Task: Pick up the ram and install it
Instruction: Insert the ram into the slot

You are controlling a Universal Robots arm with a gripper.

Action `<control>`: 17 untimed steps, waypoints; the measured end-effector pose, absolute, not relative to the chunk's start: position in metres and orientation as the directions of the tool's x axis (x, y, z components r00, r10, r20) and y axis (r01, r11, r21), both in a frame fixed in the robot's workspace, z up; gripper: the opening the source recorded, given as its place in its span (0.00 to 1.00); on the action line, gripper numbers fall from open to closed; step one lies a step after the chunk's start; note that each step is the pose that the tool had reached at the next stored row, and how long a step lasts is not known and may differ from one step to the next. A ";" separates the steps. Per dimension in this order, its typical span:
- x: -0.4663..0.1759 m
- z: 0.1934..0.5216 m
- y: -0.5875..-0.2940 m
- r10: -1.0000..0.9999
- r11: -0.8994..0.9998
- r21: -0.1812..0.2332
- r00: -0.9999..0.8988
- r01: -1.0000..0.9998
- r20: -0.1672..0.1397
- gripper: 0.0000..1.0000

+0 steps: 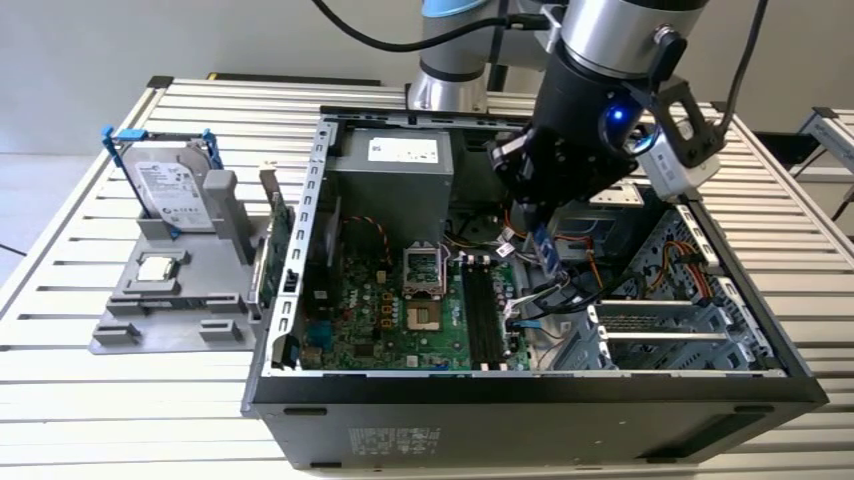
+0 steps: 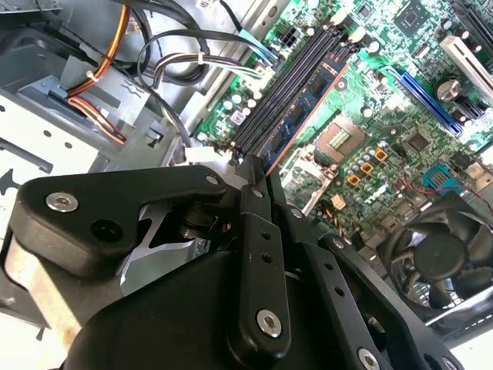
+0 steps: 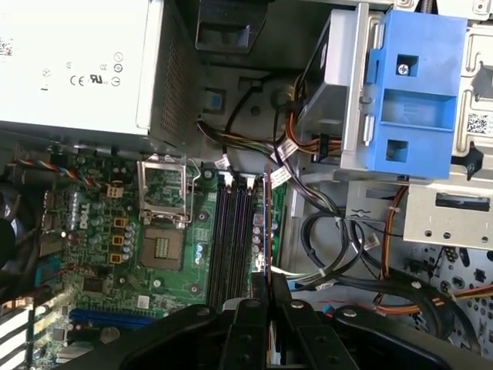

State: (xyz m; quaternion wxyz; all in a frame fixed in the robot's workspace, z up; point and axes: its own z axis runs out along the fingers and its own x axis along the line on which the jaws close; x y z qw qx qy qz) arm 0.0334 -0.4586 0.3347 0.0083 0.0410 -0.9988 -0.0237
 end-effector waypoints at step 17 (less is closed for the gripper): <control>0.033 0.327 -0.459 -0.082 0.996 0.047 -0.997 -0.081 0.015 0.00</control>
